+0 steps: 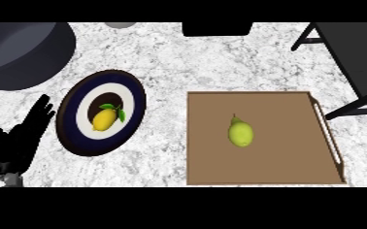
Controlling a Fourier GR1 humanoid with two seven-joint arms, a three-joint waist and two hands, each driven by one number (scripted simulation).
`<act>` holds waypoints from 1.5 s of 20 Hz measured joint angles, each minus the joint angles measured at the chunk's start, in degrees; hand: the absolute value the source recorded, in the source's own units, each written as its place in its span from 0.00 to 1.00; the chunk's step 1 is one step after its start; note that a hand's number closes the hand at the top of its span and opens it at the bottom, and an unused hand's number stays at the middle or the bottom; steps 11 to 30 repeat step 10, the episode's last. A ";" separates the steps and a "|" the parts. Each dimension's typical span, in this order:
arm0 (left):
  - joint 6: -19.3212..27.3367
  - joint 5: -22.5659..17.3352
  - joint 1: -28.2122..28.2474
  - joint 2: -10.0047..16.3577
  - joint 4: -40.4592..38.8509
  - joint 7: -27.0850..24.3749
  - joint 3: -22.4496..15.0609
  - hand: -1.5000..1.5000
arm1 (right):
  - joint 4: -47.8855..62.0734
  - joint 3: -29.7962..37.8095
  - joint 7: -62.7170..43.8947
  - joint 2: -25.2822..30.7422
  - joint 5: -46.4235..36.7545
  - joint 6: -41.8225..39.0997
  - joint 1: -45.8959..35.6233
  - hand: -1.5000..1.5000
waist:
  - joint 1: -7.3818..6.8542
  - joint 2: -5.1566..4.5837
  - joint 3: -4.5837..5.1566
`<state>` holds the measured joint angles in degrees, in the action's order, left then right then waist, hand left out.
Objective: Pick the squash from the tray and place it in the tiered shelf
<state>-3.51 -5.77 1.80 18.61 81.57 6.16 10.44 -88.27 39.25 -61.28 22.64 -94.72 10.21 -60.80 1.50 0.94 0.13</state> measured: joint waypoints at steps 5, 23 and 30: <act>-0.12 0.22 1.10 0.10 -0.82 -0.68 0.42 0.50 | -16.20 -2.65 -1.01 -4.02 -5.42 -12.18 0.54 0.00 | 1.06 0.72 0.11; 0.33 0.32 0.96 0.07 -0.74 -0.15 0.65 0.50 | -30.76 -5.92 0.62 -8.63 -10.59 -24.56 -0.31 0.00 | 2.01 1.29 0.17; 0.33 0.32 0.96 0.07 -0.74 -0.15 0.65 0.50 | -30.76 -5.92 0.62 -8.63 -10.59 -24.56 -0.31 0.00 | 2.01 1.29 0.17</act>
